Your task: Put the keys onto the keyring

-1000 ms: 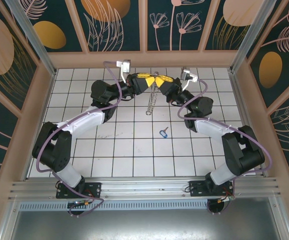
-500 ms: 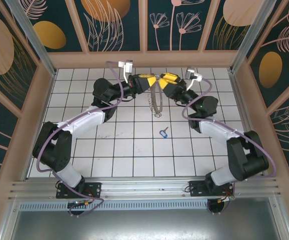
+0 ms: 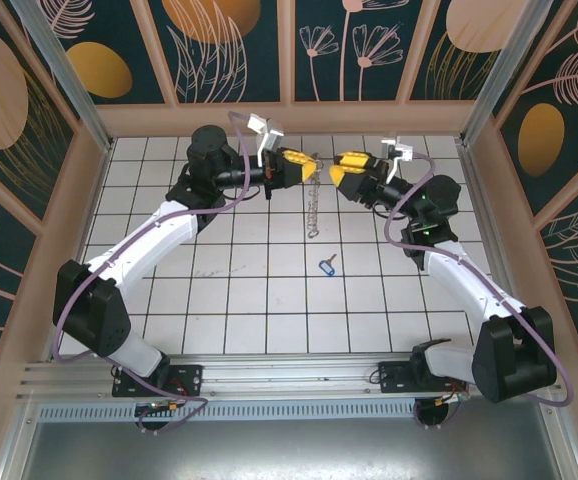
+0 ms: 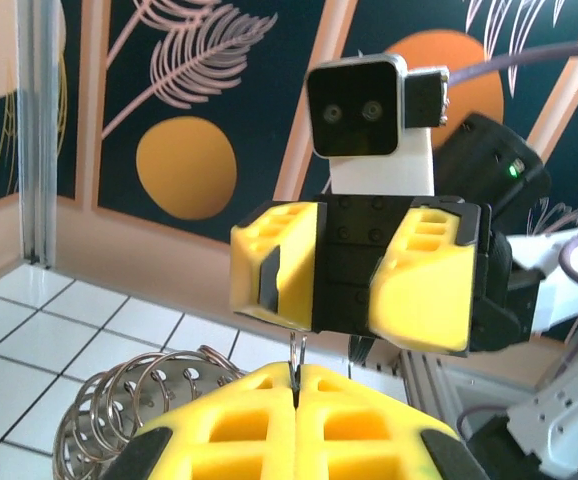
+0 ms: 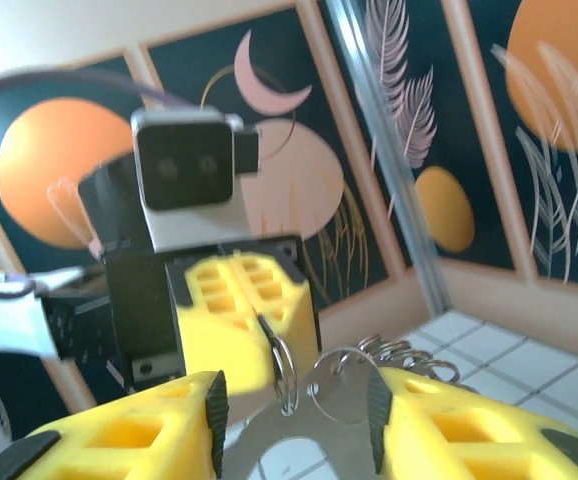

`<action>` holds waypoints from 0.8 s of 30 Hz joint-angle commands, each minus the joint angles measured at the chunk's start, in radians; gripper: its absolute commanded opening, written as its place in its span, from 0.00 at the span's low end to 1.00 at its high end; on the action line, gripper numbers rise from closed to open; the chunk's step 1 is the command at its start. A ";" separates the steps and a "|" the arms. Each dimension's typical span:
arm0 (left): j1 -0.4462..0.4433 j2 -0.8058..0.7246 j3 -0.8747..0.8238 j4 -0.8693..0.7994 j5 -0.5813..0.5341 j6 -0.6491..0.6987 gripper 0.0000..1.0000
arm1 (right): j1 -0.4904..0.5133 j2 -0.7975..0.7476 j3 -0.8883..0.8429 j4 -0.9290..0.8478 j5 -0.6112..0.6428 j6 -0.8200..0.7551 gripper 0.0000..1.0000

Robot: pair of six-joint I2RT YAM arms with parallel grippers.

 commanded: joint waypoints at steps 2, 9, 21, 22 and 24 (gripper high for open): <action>-0.003 -0.024 0.062 -0.177 0.051 0.165 0.00 | -0.009 -0.024 0.038 -0.076 -0.138 -0.079 0.38; -0.004 -0.018 0.069 -0.206 0.072 0.181 0.00 | -0.002 -0.010 0.037 -0.066 -0.155 -0.082 0.38; -0.003 -0.005 0.086 -0.207 0.092 0.175 0.00 | 0.040 0.046 0.064 -0.030 -0.135 -0.072 0.38; -0.004 -0.005 0.085 -0.206 0.093 0.174 0.00 | 0.043 0.047 0.065 -0.030 -0.136 -0.073 0.38; -0.003 -0.008 0.080 -0.186 0.089 0.159 0.00 | 0.042 0.044 0.058 -0.038 -0.134 -0.080 0.38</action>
